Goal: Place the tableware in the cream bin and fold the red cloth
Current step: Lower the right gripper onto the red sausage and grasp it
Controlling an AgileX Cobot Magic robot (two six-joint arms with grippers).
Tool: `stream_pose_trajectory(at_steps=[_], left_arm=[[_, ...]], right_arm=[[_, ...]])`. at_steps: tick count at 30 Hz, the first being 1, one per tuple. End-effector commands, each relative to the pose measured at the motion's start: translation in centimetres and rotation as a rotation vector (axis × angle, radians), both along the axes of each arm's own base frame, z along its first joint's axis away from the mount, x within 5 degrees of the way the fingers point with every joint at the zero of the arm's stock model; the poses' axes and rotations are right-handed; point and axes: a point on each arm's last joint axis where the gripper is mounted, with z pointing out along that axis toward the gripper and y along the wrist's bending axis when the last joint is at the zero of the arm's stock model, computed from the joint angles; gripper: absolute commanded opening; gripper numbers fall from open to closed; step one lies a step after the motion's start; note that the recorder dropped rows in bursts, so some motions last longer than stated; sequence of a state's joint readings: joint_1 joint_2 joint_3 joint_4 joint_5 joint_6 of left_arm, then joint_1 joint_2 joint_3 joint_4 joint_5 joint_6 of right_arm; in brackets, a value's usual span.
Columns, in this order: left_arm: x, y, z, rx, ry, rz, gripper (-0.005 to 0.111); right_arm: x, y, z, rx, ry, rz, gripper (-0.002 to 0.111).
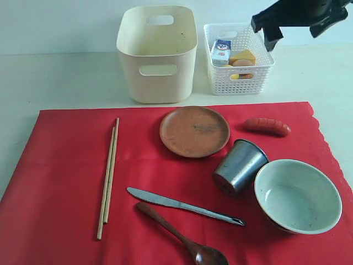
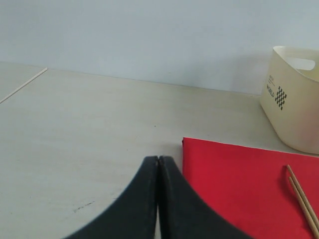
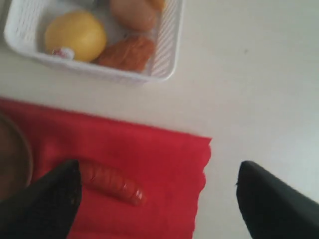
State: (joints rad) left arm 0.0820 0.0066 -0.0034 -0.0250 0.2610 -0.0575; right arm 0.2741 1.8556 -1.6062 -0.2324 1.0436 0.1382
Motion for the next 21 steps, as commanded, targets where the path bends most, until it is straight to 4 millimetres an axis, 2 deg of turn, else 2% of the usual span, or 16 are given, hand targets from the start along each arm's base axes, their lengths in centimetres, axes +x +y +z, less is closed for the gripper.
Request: stream_pose_trajectory(at_steps=[1,5,11,21], left_arm=[[0.0,0.0,0.0,-0.004,-0.007,-0.006,0.003],[0.0,0.0,0.0,-0.004,-0.007,-0.006,0.003],[0.0,0.0,0.0,-0.004,-0.007,-0.006,0.003],[0.0,0.0,0.0,-0.004,-0.007,-0.006,0.003]], right_arm=[[-1.0,0.7,-0.1,0.048,0.105,0.121,0.081],[-1.3,0.9,-1.4,0.052,0.135,0.176,0.081],[-2.2,0.7,-4.8,0.011,0.17,0.285,0.081],[-2.6,0.5,-8.4,-0.006,0.118,0.336,0.081]])
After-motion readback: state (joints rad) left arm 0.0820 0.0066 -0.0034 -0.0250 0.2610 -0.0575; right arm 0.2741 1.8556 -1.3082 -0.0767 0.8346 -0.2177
